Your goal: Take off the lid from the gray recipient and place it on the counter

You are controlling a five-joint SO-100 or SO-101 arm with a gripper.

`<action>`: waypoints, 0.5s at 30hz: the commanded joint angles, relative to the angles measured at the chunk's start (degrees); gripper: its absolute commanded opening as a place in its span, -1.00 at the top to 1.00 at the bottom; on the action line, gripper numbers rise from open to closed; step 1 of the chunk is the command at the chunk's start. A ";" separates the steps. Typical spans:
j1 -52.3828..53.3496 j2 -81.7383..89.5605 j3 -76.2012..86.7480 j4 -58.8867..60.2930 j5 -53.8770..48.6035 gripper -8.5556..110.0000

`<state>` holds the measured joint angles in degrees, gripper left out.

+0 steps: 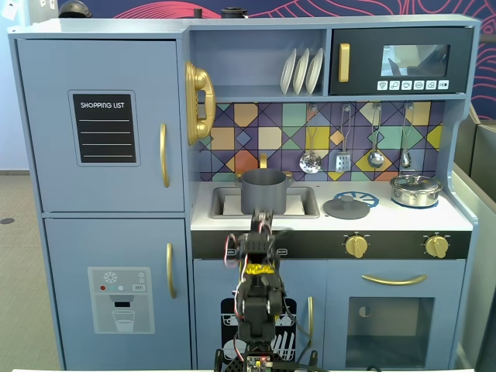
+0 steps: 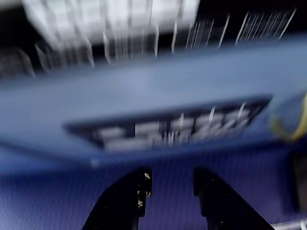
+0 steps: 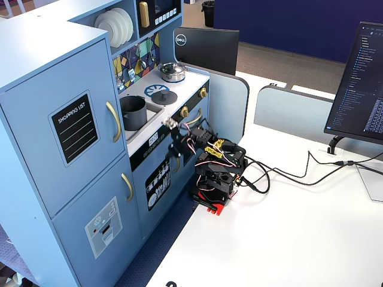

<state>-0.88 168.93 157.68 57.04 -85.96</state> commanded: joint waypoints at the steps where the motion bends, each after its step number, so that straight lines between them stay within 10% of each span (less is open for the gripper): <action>1: -1.14 5.19 7.12 -0.53 -1.05 0.86; 15: -3.16 13.10 14.24 22.94 -2.11 0.85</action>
<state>-3.60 181.67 172.18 72.42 -86.57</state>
